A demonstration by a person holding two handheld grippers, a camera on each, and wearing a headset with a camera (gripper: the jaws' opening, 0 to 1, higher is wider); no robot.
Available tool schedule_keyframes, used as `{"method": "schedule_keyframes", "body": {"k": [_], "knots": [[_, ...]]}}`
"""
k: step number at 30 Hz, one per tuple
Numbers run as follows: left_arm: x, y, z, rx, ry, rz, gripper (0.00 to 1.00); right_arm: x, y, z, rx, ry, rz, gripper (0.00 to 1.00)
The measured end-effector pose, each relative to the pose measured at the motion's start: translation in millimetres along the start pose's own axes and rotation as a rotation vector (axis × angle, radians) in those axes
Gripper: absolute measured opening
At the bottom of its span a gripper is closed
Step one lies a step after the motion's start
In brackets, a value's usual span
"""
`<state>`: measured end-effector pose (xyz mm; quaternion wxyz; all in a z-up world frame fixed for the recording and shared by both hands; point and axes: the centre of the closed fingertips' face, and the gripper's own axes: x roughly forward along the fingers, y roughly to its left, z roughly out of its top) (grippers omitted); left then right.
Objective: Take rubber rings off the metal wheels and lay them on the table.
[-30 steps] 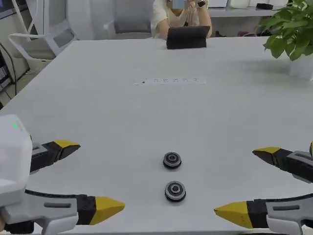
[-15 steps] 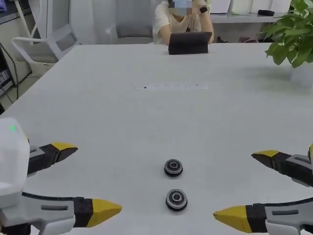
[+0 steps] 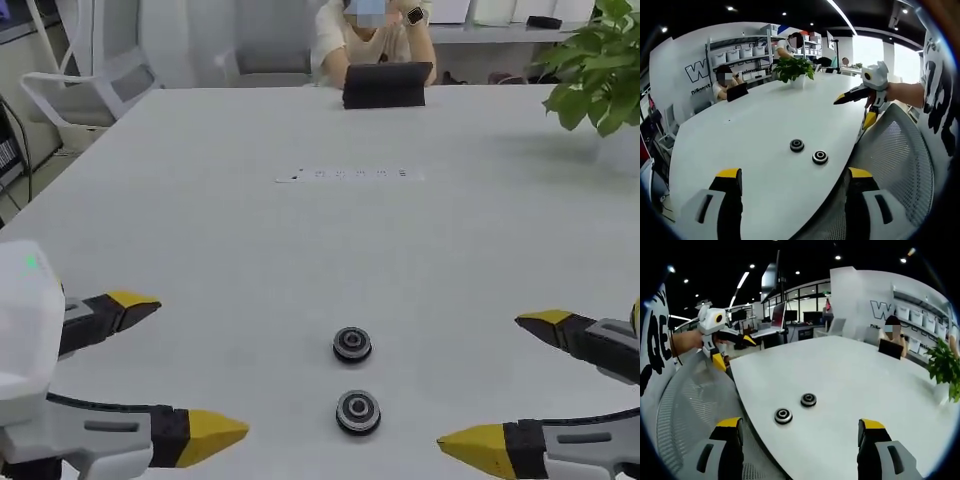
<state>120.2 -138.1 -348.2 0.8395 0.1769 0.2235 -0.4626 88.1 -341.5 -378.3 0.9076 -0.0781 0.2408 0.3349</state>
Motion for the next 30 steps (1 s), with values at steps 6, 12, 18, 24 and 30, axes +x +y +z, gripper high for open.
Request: {"method": "schedule_keyframes", "body": {"k": [6, 12, 18, 24, 30], "knots": [[0.6, -0.3, -0.4, 0.011, 0.006, -0.005, 0.83, 1.5, 0.5, 2.1, -0.004, -0.003, 0.004, 0.95], [-0.4, 0.9, -1.5, 0.018, 0.012, -0.003, 0.83, 1.1, 0.4, 1.5, -0.009, 0.0, 0.003, 0.94], [-0.9, -0.2, -1.3, 0.025, 0.016, -0.006, 0.83, -0.1, 0.5, 1.5, -0.007, -0.003, 0.003, 0.94], [0.7, -3.6, -4.0, 0.036, 0.027, -0.014, 0.83, 0.0, 1.3, 0.9, -0.022, 0.0, 0.006, 0.92], [0.2, -5.8, -3.6, 0.042, 0.027, -0.02, 0.83, 0.7, 0.8, 0.9, -0.027, -0.005, 0.012, 0.9]]}}
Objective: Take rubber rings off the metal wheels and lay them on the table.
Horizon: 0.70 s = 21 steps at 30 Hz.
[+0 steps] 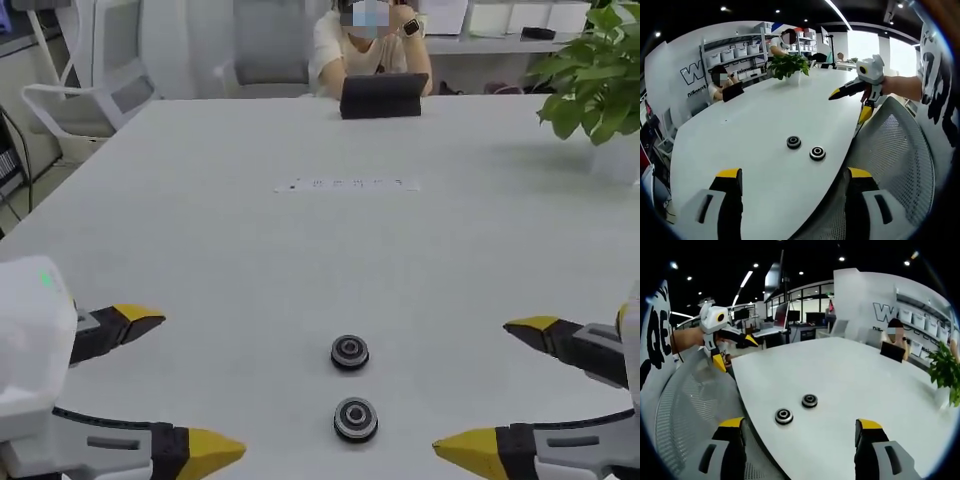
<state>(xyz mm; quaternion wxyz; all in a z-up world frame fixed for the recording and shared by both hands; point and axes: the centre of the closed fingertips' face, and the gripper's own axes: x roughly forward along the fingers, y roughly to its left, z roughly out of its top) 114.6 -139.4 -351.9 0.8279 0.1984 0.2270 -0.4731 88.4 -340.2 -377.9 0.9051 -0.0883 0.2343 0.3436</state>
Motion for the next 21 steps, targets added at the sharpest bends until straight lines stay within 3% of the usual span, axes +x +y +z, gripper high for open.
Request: {"method": "schedule_keyframes", "body": {"k": [21], "knots": [[9.0, 2.2, 2.4, 0.02, 0.003, -0.013, 0.82, 7.6, 1.1, -5.5, -0.009, 0.001, 0.019, 0.79]]}}
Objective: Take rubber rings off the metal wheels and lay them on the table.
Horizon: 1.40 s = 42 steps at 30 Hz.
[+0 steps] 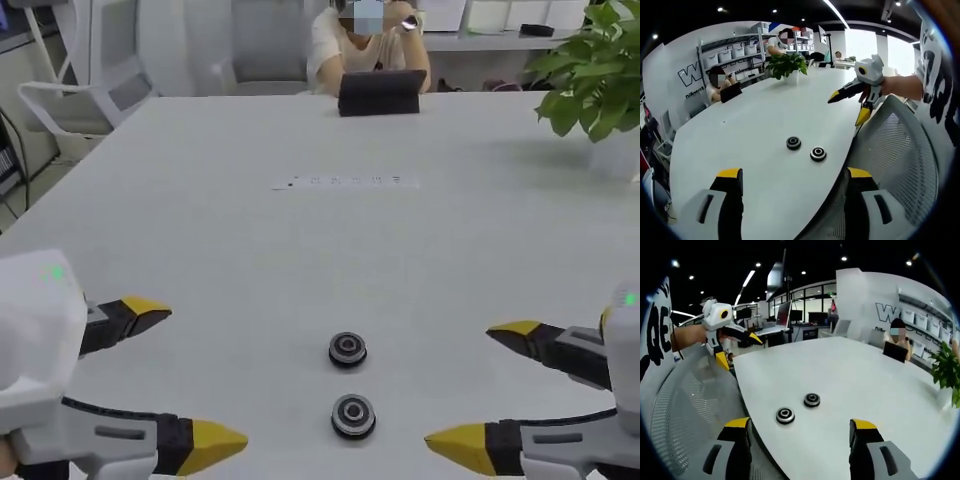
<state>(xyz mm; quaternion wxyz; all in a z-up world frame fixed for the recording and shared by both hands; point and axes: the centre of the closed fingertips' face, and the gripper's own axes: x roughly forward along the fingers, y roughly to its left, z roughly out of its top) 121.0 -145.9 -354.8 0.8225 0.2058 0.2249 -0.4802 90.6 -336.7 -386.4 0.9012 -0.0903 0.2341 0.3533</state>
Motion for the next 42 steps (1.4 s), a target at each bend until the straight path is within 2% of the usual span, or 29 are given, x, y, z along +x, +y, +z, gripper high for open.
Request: {"method": "schedule_keyframes", "body": {"k": [10, 15, 24, 42], "knots": [[7.0, -0.2, 3.1, 0.005, -0.012, -0.013, 0.81, 4.3, 2.2, -0.6, 0.0, -0.005, 0.009, 0.78], [10.5, -1.1, 3.1, -0.012, -0.024, -0.026, 0.8, 6.5, 2.9, -2.8, -0.006, -0.006, 0.011, 0.76], [16.8, -0.5, 2.7, 0.016, -0.019, -0.04, 0.8, 16.0, 3.6, -7.7, -0.017, -0.014, 0.029, 0.72], [40.9, -10.8, 7.0, 0.069, -0.002, -0.114, 0.76, 37.5, 9.3, -12.4, -0.059, -0.002, 0.095, 0.62]]}}
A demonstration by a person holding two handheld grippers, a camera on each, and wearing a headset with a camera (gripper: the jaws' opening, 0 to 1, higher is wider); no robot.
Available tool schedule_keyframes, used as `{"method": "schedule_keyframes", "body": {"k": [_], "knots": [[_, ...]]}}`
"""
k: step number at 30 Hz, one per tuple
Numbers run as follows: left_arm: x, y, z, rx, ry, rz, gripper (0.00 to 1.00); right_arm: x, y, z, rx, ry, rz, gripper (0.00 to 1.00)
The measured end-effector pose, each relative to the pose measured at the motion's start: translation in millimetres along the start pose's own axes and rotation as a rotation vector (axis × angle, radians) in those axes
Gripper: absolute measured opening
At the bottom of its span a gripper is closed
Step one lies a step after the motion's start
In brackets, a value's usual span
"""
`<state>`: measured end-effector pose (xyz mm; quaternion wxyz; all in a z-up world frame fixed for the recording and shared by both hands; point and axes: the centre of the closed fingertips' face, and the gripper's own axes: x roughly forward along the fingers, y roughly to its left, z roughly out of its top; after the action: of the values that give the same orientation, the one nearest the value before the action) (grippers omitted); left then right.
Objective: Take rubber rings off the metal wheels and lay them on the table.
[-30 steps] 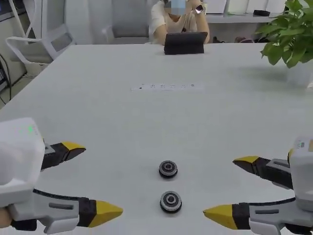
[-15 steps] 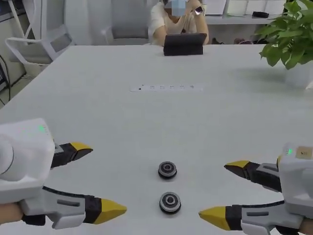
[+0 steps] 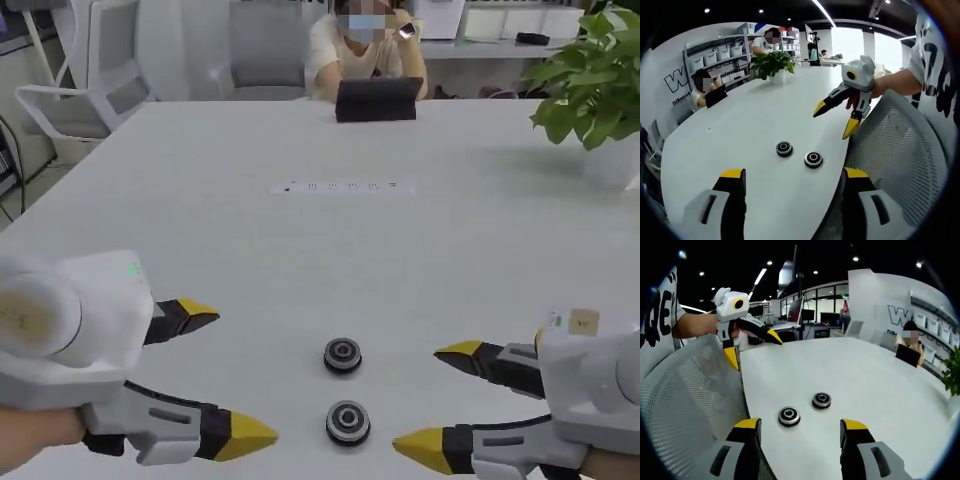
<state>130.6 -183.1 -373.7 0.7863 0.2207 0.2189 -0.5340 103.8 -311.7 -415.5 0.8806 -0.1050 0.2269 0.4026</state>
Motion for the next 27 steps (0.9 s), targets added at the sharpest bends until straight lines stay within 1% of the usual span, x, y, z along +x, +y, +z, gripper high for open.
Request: {"method": "schedule_keyframes", "body": {"k": [5, 11, 19, 27], "knots": [[8.5, -4.4, -2.0, 0.038, 0.027, -0.027, 0.73, 6.4, 1.0, -1.0, 0.003, -0.006, 0.019, 0.58], [20.4, -7.9, 0.4, 0.053, 0.028, -0.061, 0.7, 13.9, 3.5, -3.6, 0.003, -0.004, 0.035, 0.54], [37.8, -14.0, 2.8, 0.049, 0.028, -0.113, 0.66, 24.5, 6.2, -12.3, -0.011, 0.016, 0.064, 0.47], [53.6, -18.4, -0.7, 0.025, 0.039, -0.148, 0.6, 30.9, 8.5, -20.2, -0.019, 0.037, 0.09, 0.42]]}}
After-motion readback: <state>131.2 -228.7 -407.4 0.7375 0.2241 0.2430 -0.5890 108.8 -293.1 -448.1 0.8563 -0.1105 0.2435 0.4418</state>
